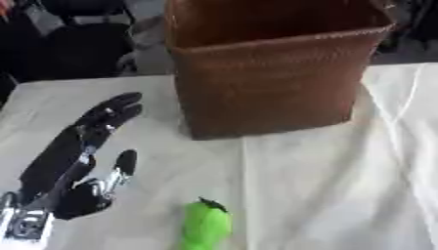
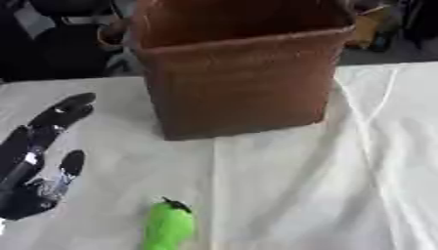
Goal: Pick up objects on the table and place them in the box.
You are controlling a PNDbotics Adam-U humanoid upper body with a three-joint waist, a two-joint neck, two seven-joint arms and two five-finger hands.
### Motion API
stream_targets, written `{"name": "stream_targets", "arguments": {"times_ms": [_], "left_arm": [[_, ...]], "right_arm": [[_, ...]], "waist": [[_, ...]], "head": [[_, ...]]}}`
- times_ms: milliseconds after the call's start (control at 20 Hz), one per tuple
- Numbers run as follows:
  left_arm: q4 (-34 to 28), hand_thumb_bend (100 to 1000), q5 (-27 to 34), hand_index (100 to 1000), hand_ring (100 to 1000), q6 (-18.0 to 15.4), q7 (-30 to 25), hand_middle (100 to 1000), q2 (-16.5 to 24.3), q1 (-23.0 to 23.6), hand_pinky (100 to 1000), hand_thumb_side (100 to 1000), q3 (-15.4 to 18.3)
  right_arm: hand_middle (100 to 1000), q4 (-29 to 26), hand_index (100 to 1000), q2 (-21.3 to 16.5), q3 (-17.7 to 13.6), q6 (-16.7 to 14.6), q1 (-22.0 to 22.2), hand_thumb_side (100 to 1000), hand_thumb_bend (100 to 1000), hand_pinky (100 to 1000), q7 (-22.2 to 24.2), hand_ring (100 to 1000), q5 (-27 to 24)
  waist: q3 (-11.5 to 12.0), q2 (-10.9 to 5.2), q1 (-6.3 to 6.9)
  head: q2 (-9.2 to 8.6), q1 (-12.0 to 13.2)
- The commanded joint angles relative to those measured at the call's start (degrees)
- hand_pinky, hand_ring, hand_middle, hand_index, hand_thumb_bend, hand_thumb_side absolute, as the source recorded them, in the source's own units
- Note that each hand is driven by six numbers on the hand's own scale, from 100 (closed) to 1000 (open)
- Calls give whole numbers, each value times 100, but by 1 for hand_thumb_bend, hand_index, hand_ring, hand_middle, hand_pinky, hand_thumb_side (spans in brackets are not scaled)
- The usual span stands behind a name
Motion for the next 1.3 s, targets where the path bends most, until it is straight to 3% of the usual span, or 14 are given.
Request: {"name": "stream_targets", "arguments": {"times_ms": [50,300,500,600,750,950,1100,1300], "left_arm": [[-82,100,399,1000,1000,-106,-386,995,474,-25,1000,1000,-108],[-82,100,688,1000,1000,110,-176,941,1236,84,1000,1000,-536],[-82,100,762,1000,976,880,401,900,2186,188,1000,1000,-1004],[-82,100,486,1000,958,1113,766,892,2562,121,1000,1000,-1206],[-82,100,-330,1000,966,1064,1160,933,3027,-70,969,1000,-1516],[-82,100,-1066,1000,973,956,1359,946,3295,-198,976,1000,-1884],[-82,100,-1044,1000,991,892,1232,967,3455,-306,996,1000,-2158],[-82,100,-527,1000,1000,823,657,969,3458,-476,1000,1000,-2364]], "right_arm": [[739,-75,743,-112,-31,-6,-12,1000,100,680,35,608,-64],[738,-75,739,-165,-25,-22,2,1000,100,682,86,609,-136],[739,-75,738,-237,-23,-10,35,1000,100,682,120,608,-174],[739,-75,737,-267,-29,15,40,1000,100,681,145,608,-213],[739,-75,735,-308,-23,45,37,1000,100,681,194,607,-277],[739,-75,734,-344,-20,47,38,1000,100,681,240,607,-334],[740,-75,733,-355,1,42,41,1000,100,681,278,608,-353],[740,-75,731,-350,22,29,40,1000,100,682,318,608,-377]], "waist": [[8,-156,0],[1,-208,33],[42,-291,95],[82,-327,123],[137,-366,148],[156,-393,165],[138,-414,186],[122,-421,191]], "head": [[-58,-17],[6,-18],[128,-60],[154,-104],[175,-170],[178,-215],[191,-226],[191,-246]]}}
